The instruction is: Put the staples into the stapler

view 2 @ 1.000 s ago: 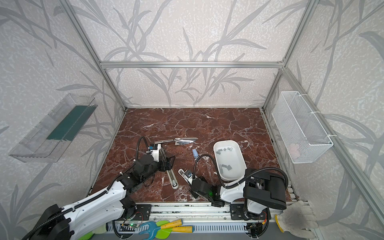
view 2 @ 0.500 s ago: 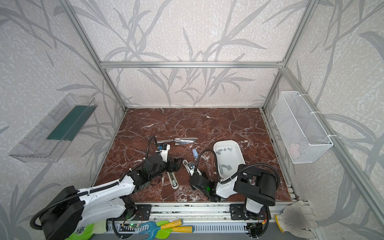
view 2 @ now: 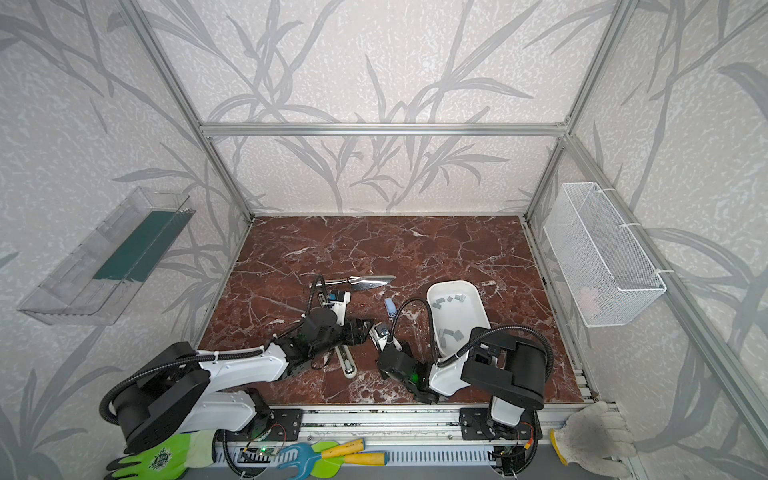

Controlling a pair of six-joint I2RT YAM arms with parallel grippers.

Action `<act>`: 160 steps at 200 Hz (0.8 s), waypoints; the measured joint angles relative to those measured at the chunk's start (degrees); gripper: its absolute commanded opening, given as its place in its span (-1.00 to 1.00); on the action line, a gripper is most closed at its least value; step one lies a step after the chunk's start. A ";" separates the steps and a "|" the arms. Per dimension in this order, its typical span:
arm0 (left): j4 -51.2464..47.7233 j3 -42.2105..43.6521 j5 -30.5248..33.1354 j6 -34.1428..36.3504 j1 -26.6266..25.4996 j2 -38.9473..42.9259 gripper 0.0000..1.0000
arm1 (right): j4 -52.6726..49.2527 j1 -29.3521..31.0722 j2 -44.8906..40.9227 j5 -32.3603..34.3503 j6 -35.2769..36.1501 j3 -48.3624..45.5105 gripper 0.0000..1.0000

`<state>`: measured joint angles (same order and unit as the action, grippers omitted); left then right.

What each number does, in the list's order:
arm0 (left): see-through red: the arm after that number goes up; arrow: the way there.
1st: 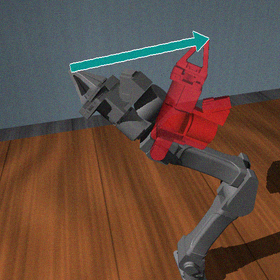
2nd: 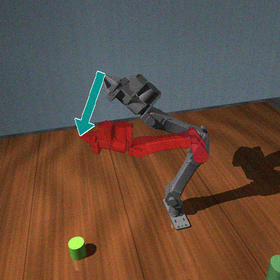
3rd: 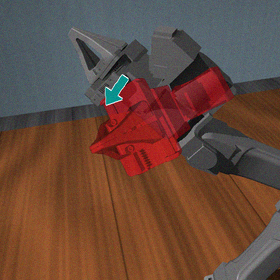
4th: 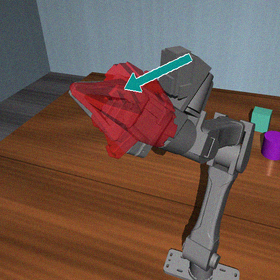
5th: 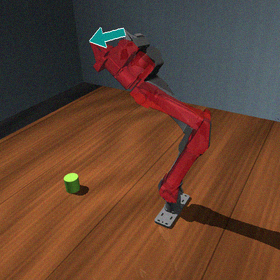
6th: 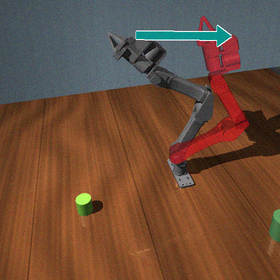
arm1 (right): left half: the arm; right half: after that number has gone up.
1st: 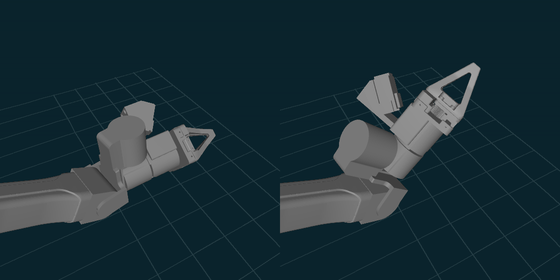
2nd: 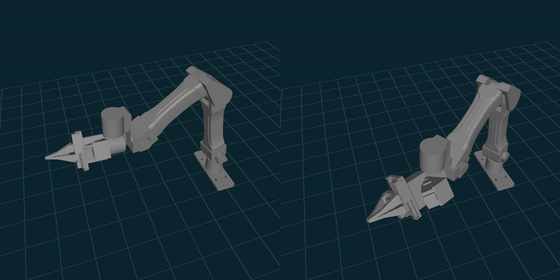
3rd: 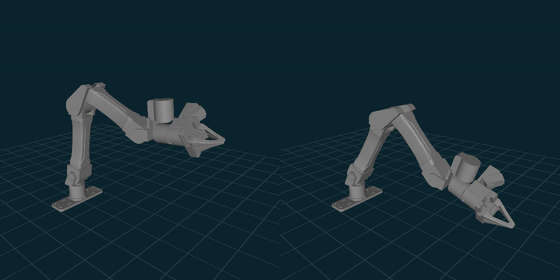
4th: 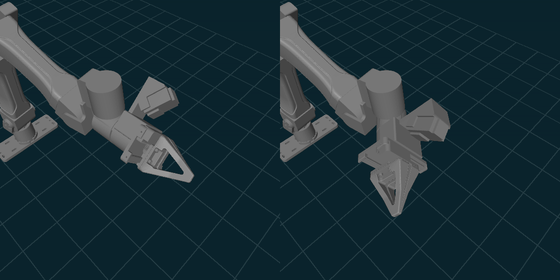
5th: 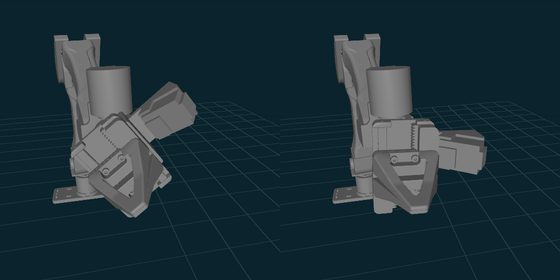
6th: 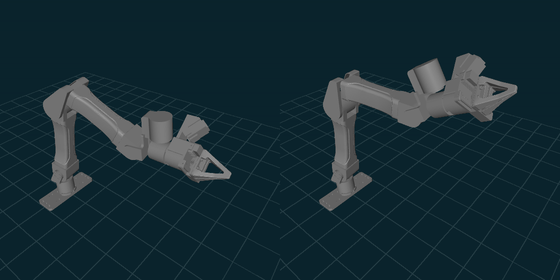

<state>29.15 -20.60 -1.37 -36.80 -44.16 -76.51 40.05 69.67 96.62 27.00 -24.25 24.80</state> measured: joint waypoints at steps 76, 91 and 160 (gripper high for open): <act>7.23 -1.01 -2.43 -0.28 -0.52 -7.82 0.53 | -0.42 0.00 0.00 -0.02 0.02 0.37 -0.79; 8.63 -1.31 -3.28 -0.20 -0.87 -8.87 0.44 | -0.79 -0.04 0.00 -0.07 0.02 0.66 -0.79; 10.75 -1.53 -3.39 2.34 -3.43 -8.46 0.17 | -1.01 -0.15 0.00 0.17 -0.83 0.76 -0.79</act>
<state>39.90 -22.13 -4.75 -34.46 -47.59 -84.97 39.05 69.52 96.62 27.18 -25.08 25.56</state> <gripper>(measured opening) 0.602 0.178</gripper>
